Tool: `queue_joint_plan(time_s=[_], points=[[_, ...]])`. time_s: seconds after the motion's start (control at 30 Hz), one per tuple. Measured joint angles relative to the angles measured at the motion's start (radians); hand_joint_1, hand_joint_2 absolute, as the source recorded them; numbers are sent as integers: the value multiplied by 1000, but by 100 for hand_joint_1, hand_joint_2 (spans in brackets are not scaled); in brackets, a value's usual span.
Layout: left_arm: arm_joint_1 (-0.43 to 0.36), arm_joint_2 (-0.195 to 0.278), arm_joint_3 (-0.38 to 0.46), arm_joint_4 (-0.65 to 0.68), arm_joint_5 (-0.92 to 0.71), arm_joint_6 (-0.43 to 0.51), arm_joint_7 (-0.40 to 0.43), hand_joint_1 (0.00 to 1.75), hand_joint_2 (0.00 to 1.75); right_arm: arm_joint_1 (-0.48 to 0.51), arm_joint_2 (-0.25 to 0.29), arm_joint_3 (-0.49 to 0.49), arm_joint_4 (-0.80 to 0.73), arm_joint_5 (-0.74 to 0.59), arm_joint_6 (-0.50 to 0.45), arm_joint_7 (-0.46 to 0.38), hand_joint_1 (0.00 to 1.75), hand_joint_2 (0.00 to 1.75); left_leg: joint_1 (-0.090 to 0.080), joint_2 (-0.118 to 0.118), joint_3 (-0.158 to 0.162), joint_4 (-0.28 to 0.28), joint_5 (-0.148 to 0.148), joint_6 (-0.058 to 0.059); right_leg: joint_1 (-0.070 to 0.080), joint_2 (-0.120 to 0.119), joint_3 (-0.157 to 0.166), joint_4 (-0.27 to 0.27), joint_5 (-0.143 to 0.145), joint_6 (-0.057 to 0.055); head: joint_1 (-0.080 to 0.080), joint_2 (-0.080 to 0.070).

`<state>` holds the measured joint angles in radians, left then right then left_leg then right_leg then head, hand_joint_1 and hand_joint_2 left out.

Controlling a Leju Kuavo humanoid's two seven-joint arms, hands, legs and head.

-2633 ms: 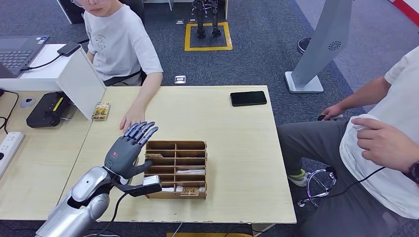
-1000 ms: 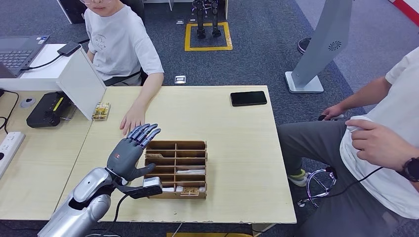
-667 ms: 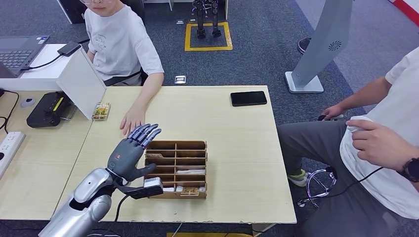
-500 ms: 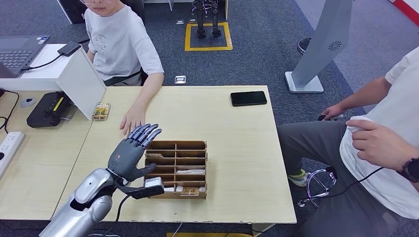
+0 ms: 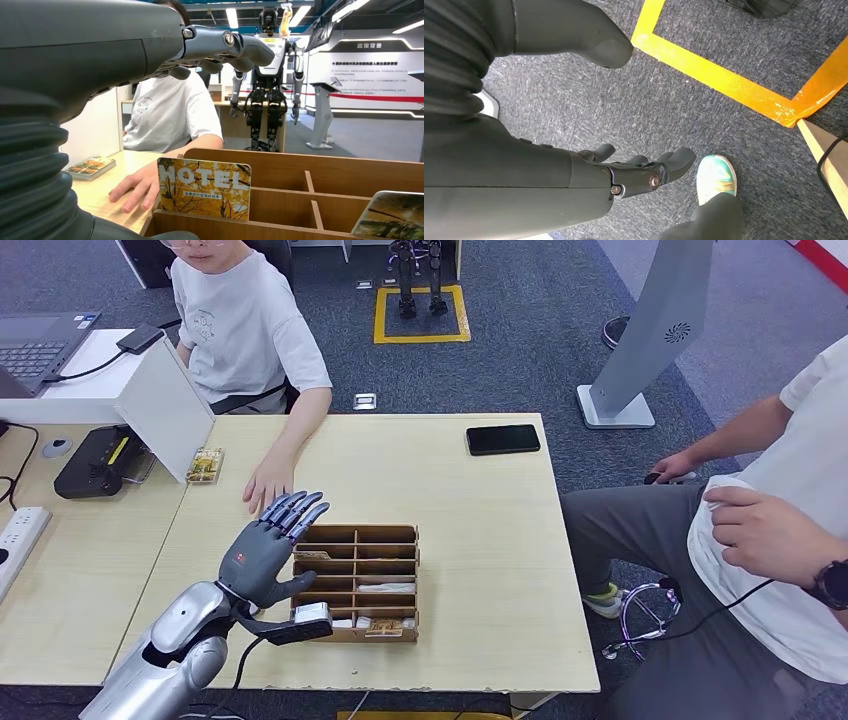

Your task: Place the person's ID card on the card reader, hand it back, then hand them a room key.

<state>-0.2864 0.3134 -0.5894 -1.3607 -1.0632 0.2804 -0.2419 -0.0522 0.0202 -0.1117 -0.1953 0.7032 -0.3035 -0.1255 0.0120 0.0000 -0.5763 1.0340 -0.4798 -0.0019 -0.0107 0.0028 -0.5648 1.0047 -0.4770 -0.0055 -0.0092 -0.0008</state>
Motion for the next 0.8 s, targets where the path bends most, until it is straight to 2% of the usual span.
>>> queue_joint_plan(time_s=[0.07, 0.2, 0.8], points=[[0, 0, 0, 0, 0, 0, 0, 0, 175, 0, 0, -1, 0, 3, 0, 0, 0, 175, 0, 0, 0, 0, 0, 0, 0, 0, 0, 0, 0, 0, 0, 0], [1, 0, 0, 0, 2, -1, 0, 175, 175, 0, 0, -8, 0, 8, 0, 0, 0, 175, 0, 0, 0, 0, 0, 0, 0, 0, 0, 0, 0, 0, 0, 0], [10, 11, 0, 13, 16, -21, -7, 175, 175, -2, 0, -19, -2, 18, 0, 1, 0, 175, 0, 0, 0, 0, 0, 0, 0, 0, -1, 0, 0, 0, 0, 0]])
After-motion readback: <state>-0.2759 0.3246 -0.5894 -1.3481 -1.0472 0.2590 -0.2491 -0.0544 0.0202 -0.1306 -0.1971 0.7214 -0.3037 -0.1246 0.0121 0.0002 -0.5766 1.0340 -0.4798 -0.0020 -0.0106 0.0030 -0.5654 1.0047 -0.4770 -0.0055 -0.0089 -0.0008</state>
